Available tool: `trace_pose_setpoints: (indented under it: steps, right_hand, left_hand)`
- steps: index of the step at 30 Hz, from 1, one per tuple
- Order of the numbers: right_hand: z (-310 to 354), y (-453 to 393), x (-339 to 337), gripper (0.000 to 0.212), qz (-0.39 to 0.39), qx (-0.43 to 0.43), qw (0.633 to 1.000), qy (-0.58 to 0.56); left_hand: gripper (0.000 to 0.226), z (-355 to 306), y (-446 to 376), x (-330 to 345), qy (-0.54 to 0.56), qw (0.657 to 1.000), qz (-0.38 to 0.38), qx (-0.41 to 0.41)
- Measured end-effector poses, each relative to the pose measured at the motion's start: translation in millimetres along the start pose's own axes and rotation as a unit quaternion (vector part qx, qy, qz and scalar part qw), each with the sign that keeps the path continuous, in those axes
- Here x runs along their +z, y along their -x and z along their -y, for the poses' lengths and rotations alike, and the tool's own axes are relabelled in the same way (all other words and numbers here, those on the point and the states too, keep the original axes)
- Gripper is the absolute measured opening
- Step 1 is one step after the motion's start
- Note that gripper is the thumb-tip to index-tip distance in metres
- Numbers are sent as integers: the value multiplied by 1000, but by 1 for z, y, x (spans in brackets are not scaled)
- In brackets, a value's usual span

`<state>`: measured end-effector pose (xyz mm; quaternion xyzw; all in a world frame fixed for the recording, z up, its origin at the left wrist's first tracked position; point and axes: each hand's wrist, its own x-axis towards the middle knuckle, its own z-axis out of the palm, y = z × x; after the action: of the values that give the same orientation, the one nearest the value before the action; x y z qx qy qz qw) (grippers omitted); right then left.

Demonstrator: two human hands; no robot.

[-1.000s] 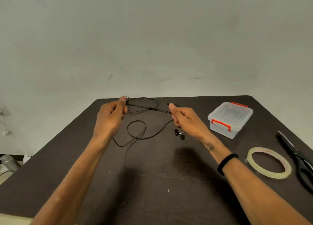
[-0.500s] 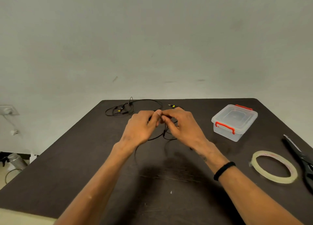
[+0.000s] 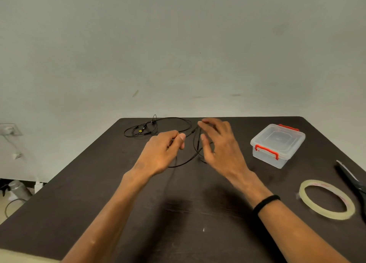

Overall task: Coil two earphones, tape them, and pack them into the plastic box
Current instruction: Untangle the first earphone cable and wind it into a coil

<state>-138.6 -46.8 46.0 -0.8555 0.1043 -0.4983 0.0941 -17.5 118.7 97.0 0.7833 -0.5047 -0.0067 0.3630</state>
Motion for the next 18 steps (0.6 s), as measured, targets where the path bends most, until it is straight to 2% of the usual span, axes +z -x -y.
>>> trace_pose_setpoints:
  steps: [2, 4, 9, 13, 16, 18]
  right_hand:
    - [10, 2, 3, 41, -14, -33, 999, -4]
    - [13, 4, 7, 36, -28, -37, 999, -23]
    - [-3, 12, 13, 19, -49, -25, 997, -46]
    - [-16, 22, 14, 15, -74, 77, 993, -57]
    - [-28, 23, 12, 15, -118, 182, 973, -81]
    - [-30, 22, 9, 20, -126, 205, 969, -64]
  left_hand:
    - [38, -4, -8, 2, -46, 999, -6, 17]
    - [37, -7, -15, 8, -66, 997, -11, 33]
    - [44, -10, -17, 42, -17, 995, -88, 39]
    - [47, -1, -18, 61, -11, 992, -115, 52]
    - [44, 13, -13, 62, -13, 986, -152, 69]
    - [40, 20, -5, 62, -19, 982, -173, 73]
